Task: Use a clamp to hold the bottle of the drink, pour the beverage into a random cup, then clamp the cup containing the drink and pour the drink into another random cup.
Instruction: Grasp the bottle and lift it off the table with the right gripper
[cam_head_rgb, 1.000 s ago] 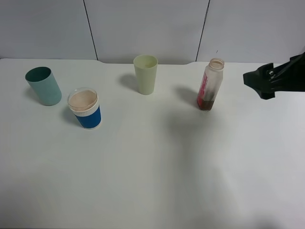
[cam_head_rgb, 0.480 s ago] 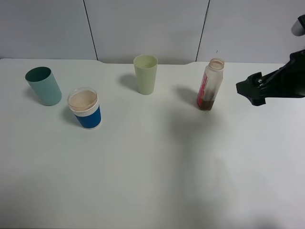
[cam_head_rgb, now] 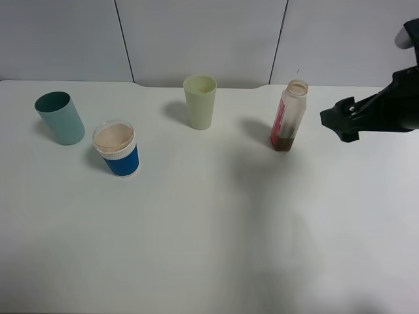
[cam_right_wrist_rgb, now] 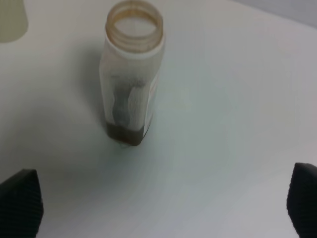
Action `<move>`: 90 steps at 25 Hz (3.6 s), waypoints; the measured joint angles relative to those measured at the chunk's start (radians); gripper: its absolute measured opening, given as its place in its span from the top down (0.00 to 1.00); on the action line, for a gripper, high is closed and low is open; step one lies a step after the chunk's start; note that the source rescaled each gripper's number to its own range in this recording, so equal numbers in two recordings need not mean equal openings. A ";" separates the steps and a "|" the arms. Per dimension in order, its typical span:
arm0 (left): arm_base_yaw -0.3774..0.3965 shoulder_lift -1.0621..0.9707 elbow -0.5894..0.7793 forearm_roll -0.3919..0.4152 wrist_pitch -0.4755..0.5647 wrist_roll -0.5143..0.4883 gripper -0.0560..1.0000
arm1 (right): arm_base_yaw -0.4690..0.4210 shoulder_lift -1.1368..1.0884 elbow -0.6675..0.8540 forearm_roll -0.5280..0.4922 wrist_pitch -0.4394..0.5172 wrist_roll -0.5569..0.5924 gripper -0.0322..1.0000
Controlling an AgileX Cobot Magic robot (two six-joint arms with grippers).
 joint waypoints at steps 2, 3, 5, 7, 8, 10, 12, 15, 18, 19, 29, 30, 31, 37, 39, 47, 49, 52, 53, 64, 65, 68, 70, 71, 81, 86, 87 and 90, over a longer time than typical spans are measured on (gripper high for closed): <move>0.000 0.000 0.000 0.000 0.000 0.000 0.00 | 0.000 0.051 0.000 0.000 -0.025 0.015 0.00; 0.000 0.000 0.000 0.000 0.000 0.000 0.00 | 0.000 0.076 0.000 0.000 -0.038 0.020 0.00; 0.000 0.000 0.000 0.000 0.000 0.000 0.00 | 0.000 0.118 0.000 0.000 -0.059 0.029 0.00; 0.000 0.000 0.000 0.000 0.000 0.000 0.00 | 0.000 0.154 0.000 0.002 -0.081 0.029 0.00; 0.000 0.000 0.000 0.000 0.000 0.000 0.00 | 0.000 0.172 0.000 0.002 -0.093 0.033 0.00; 0.000 0.000 0.000 0.000 0.000 0.000 0.00 | 0.000 0.205 0.000 0.013 -0.122 0.035 0.00; 0.000 0.000 0.000 0.000 0.000 0.000 0.00 | 0.000 0.237 0.000 0.027 -0.156 0.036 0.00; 0.000 0.000 0.000 0.000 0.000 0.000 0.00 | 0.000 0.289 -0.001 0.035 -0.223 0.036 0.00; 0.000 0.000 0.000 0.000 0.000 0.000 0.00 | 0.000 0.336 -0.001 0.038 -0.279 0.036 0.00; 0.000 0.000 0.000 0.000 0.000 0.000 0.00 | 0.000 0.351 -0.001 0.040 -0.294 0.036 0.00; 0.000 0.000 0.000 0.000 0.000 0.000 0.00 | 0.000 0.472 -0.001 0.055 -0.408 0.036 0.00; 0.000 0.000 0.000 0.000 0.000 0.000 0.00 | 0.000 0.482 -0.001 0.055 -0.418 0.036 0.00; 0.000 0.000 0.000 0.000 0.000 0.000 0.00 | 0.000 0.491 -0.001 0.055 -0.430 0.036 0.00; 0.000 0.000 0.000 0.000 0.000 0.000 0.00 | 0.000 0.516 -0.002 0.055 -0.451 0.036 0.00; 0.000 0.000 0.000 0.000 0.000 0.000 0.00 | 0.000 0.516 -0.002 0.055 -0.455 0.036 0.00; 0.000 0.000 0.000 0.000 0.000 0.000 0.00 | 0.000 0.516 0.096 0.057 -0.687 0.036 0.00; 0.000 0.000 0.000 0.000 0.000 0.000 0.00 | 0.000 0.515 0.132 0.070 -0.756 0.036 0.00; 0.000 0.000 0.000 0.000 0.000 0.000 0.00 | 0.000 0.515 0.181 0.107 -0.833 0.036 0.00; 0.000 0.000 0.000 0.000 0.000 0.000 0.00 | 0.000 0.517 0.190 0.119 -0.851 0.036 0.00; 0.000 0.000 0.000 0.000 0.000 0.000 0.00 | 0.000 0.710 0.196 0.152 -1.048 0.036 0.00; 0.000 0.000 0.000 0.000 0.000 0.000 0.00 | 0.000 0.720 0.196 0.152 -1.061 0.036 0.00; 0.000 0.000 0.000 0.000 0.000 0.000 0.00 | 0.000 0.736 0.196 0.152 -1.105 0.034 0.00; 0.000 0.000 0.000 0.000 0.000 0.000 0.00 | 0.000 0.737 0.196 0.155 -1.135 0.024 0.00; 0.000 0.000 0.000 0.000 0.000 0.000 0.00 | 0.000 0.737 0.196 0.158 -1.150 0.016 0.00; 0.000 0.000 0.000 0.000 0.000 0.000 0.00 | 0.000 0.807 0.196 0.194 -1.263 -0.043 0.00; 0.000 0.000 0.000 0.000 0.000 0.000 0.00 | 0.000 0.881 0.165 0.161 -1.269 -0.043 0.00; 0.000 0.000 0.000 0.000 0.000 0.000 0.00 | 0.000 0.888 0.155 0.159 -1.269 -0.043 0.00; 0.000 0.000 0.000 0.000 0.000 0.000 0.00 | 0.000 0.893 0.118 0.156 -1.269 -0.043 0.00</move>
